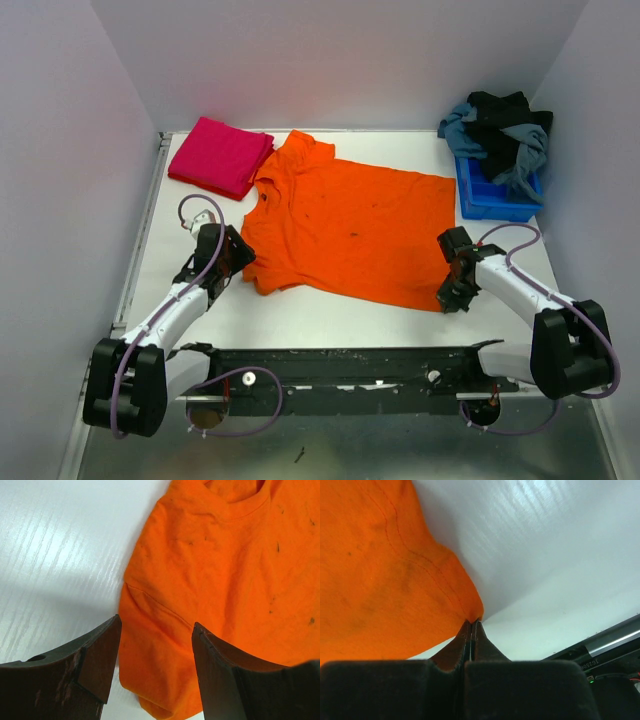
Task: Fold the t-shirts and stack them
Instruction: Flatten out the tshirt
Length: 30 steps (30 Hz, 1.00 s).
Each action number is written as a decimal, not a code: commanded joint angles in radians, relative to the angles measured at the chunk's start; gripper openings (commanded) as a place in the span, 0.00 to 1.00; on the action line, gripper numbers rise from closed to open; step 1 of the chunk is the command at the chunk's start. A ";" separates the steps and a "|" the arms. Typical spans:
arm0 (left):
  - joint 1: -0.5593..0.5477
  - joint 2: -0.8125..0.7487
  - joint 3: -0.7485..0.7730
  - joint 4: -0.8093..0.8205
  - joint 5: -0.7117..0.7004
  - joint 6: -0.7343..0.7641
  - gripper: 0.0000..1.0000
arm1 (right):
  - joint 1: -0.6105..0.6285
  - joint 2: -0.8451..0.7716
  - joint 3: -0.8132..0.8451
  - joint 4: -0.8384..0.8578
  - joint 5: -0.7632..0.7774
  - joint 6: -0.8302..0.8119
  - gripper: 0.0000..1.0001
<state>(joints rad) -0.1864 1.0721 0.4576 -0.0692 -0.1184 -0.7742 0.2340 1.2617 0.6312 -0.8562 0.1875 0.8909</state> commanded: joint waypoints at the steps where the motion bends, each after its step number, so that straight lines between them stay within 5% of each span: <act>1: -0.001 0.026 0.013 -0.018 0.037 -0.013 0.70 | -0.027 0.005 0.045 -0.038 0.113 0.048 0.01; 16: -0.005 -0.222 -0.011 -0.328 0.111 -0.135 0.62 | -0.065 -0.061 0.009 0.039 0.075 0.014 0.01; 20: -0.007 -0.253 -0.060 -0.285 0.117 -0.155 0.54 | -0.065 -0.058 0.009 0.054 0.064 -0.001 0.01; 30: -0.041 -0.144 -0.108 -0.149 0.194 -0.217 0.58 | -0.065 -0.081 0.012 0.063 0.046 -0.023 0.01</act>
<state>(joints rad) -0.2108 0.9020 0.3676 -0.2836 0.0292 -0.9474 0.1745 1.2007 0.6514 -0.8074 0.2417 0.8787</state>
